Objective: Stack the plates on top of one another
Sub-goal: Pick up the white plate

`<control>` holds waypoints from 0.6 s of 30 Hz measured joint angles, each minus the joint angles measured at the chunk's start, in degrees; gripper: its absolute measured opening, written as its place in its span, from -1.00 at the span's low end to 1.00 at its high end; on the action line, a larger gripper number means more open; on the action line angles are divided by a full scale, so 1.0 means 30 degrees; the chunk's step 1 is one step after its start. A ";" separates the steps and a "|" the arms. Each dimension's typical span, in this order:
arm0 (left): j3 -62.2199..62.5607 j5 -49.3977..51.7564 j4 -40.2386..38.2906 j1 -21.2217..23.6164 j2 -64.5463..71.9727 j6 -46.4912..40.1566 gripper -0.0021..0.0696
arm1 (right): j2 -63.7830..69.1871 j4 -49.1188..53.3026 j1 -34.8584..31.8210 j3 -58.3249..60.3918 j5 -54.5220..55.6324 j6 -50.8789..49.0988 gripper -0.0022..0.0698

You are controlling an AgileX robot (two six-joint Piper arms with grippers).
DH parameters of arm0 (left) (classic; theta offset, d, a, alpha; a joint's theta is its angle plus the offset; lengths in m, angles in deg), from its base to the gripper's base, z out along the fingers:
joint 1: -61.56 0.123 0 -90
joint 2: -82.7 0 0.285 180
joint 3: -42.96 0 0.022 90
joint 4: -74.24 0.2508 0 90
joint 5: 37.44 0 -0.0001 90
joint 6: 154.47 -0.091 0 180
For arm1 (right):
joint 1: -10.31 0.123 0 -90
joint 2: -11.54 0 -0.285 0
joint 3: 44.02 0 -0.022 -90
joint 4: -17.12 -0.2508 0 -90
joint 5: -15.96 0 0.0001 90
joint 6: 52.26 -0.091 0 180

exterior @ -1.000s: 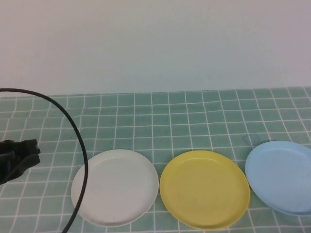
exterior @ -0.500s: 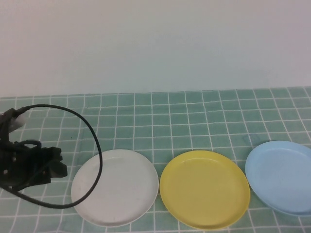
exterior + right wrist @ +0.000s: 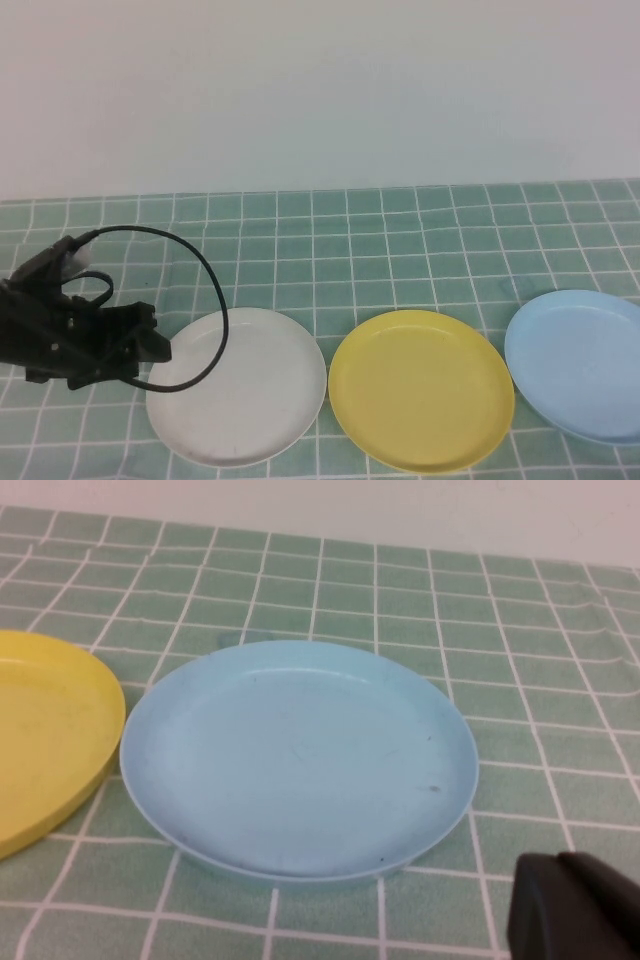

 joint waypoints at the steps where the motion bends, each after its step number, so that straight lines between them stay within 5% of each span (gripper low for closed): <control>1: 0.0000 0.0000 -0.0181 0.0000 0.0228 -0.0180 0.05 | 0.0000 0.0000 0.0000 0.0000 0.0000 0.0000 -0.95; 18: 0.0096 -0.0378 -0.1998 0.0000 0.2086 -0.2401 -0.05 | 0.0000 0.0000 0.0000 0.0000 0.0000 0.0000 -0.95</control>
